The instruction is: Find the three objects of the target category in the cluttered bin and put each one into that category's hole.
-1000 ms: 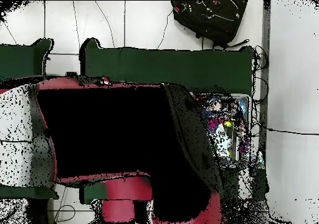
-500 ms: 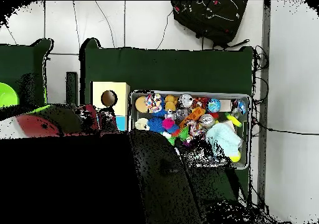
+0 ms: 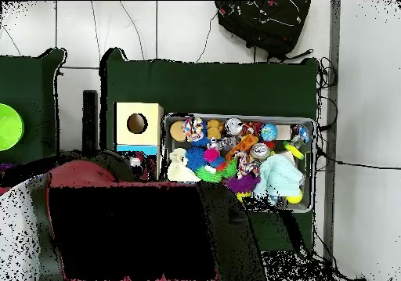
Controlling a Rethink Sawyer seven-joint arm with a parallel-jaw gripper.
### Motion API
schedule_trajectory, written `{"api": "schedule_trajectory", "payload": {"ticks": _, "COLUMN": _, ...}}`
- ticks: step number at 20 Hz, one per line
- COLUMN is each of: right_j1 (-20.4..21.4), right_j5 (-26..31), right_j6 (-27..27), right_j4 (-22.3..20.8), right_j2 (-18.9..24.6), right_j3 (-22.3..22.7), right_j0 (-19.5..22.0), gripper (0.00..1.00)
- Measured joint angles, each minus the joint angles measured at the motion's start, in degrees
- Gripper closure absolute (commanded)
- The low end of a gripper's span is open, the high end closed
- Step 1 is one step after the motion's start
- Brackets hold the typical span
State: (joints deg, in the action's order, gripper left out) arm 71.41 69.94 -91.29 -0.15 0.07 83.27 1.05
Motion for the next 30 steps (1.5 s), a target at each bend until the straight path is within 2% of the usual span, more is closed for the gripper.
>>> {"api": "schedule_trajectory", "payload": {"ticks": 4, "right_j1": -0.48, "right_j5": -4.74, "right_j6": 0.0, "right_j4": 0.98, "right_j2": -0.53, "right_j3": 3.63, "right_j0": 0.11, "gripper": 0.0}}
{"api": "schedule_trajectory", "payload": {"ticks": 6, "right_j1": -1.33, "right_j5": -9.24, "right_j6": -0.01, "right_j4": 1.78, "right_j2": -0.66, "right_j3": 6.26, "right_j0": 0.35, "gripper": 0.0}}
{"api": "schedule_trajectory", "payload": {"ticks": 12, "right_j1": -3.24, "right_j5": -14.11, "right_j6": -0.01, "right_j4": 2.64, "right_j2": -0.65, "right_j3": 9.23, "right_j0": 1.4, "gripper": 0.0}}
{"api": "schedule_trajectory", "payload": {"ticks": 19, "right_j1": -5.1, "right_j5": -15.46, "right_j6": 0.0, "right_j4": 3.56, "right_j2": -0.67, "right_j3": 11.45, "right_j0": 3.45, "gripper": 0.0}}
{"api": "schedule_trajectory", "payload": {"ticks": 30, "right_j1": -8.31, "right_j5": -16.34, "right_j6": 0.0, "right_j4": 3.73, "right_j2": -0.65, "right_j3": 11.66, "right_j0": 5.98, "gripper": 0.0}}
